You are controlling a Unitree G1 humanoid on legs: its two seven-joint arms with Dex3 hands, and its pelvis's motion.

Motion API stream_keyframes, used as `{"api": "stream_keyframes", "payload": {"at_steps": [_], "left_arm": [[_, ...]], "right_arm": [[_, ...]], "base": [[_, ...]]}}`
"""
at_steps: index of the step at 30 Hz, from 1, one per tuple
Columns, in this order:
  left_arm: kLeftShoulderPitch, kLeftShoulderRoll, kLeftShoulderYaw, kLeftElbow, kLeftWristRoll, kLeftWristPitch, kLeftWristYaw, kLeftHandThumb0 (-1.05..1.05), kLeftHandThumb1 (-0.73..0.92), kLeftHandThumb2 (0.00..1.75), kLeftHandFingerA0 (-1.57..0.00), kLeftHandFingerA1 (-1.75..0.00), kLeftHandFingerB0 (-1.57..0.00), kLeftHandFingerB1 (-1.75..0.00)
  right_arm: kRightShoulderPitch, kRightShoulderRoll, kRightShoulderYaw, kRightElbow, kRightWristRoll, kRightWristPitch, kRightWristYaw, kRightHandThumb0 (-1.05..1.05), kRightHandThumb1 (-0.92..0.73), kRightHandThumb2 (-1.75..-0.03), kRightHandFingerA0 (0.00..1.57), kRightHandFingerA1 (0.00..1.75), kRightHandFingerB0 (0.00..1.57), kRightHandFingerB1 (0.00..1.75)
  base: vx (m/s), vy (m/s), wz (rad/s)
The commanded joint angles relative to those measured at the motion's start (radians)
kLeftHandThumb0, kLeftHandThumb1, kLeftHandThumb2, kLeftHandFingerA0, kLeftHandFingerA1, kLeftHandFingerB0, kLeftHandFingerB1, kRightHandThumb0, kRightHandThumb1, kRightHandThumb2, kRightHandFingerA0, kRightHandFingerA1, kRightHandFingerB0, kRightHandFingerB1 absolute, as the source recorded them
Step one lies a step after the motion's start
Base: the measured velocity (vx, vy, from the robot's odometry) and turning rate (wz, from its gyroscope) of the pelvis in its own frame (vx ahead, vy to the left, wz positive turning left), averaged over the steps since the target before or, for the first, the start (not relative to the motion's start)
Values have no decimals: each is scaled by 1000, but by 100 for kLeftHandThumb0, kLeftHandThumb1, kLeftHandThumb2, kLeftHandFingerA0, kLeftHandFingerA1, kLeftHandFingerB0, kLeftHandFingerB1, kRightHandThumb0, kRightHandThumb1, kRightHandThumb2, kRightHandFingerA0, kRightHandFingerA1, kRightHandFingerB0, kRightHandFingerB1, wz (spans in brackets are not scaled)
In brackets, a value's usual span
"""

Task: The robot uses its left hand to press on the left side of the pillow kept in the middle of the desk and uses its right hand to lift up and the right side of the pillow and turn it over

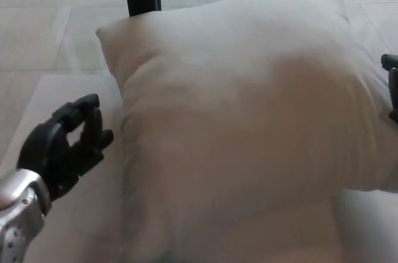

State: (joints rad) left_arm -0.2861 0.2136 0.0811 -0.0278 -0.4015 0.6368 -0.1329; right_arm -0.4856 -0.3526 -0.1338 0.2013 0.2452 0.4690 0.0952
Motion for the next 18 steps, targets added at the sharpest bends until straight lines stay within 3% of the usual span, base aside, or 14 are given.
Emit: {"api": "stream_keyframes", "payload": {"at_steps": [1,2,3,4,5,6,8,9,10,11,13,15,17,18], "left_arm": [[30,29,-190,-7,142,57,1,-86,76,115,-8,-55,-4,-23],[28,32,-207,-5,146,57,-4,-86,76,115,-8,-55,-4,-23],[27,33,-226,-7,153,55,-2,-89,78,115,-9,-56,-4,-23],[26,19,-236,-9,150,62,7,-88,75,114,-6,-55,-4,-22],[27,10,-242,-11,149,67,14,-91,76,116,-3,-54,-5,-19],[29,2,-249,-8,151,63,18,-93,76,119,0,-49,0,-11],[33,-12,-245,-3,150,58,24,-97,74,117,-8,-54,0,-7],[39,-31,-233,-2,144,57,37,-101,77,113,-2,-43,0,0],[46,-53,-214,8,133,45,43,-105,78,121,-6,-34,0,-8],[49,-96,-170,27,98,57,56,-105,77,122,-3,-29,0,-10],[35,-123,-150,48,101,60,57,-105,77,123,0,-28,0,-13],[38,-145,-134,52,96,92,60,-101,70,107,0,-24,0,0],[54,-175,-117,52,97,103,76,-100,70,109,0,-23,0,0],[66,-214,-100,43,88,109,104,-105,77,124,0,-23,0,-9]], "right_arm": [[-36,29,30,47,-45,102,-38,-95,-74,-83,33,49,24,35],[-40,34,32,55,-46,101,-37,-95,-74,-83,33,49,24,35],[-43,42,34,54,-48,107,-45,-88,-89,-68,36,45,29,29],[-41,52,43,45,-54,107,-51,-94,-75,-82,34,48,27,35],[-40,61,47,42,-57,104,-54,-89,-88,-67,36,45,31,30],[-38,69,51,39,-61,97,-55,-95,-73,-83,35,50,26,36],[-34,77,58,30,-69,95,-54,-90,-89,-67,38,46,30,29],[-35,85,63,23,-71,94,-54,-92,-89,-67,42,48,31,30],[-40,99,67,16,-72,99,-58,-90,-67,-109,42,60,24,45],[-46,109,81,1,-73,106,-49,-95,-89,-68,43,51,30,31],[-60,102,90,5,-75,108,-28,-94,-91,-68,38,50,27,31],[-56,101,99,-10,-66,116,-3,-95,-91,-68,34,49,25,31],[-61,102,131,-29,-66,119,26,-96,-92,-70,27,44,19,29],[-68,111,140,-37,-54,121,42,-98,-92,-69,22,42,18,29]], "base": [[0,0,0],[0,0,0],[0,0,0],[0,0,0],[0,0,0],[0,0,0],[0,0,0],[0,0,0],[0,0,0],[0,0,0],[0,0,0],[0,0,0],[0,0,0],[0,0,0]]}}
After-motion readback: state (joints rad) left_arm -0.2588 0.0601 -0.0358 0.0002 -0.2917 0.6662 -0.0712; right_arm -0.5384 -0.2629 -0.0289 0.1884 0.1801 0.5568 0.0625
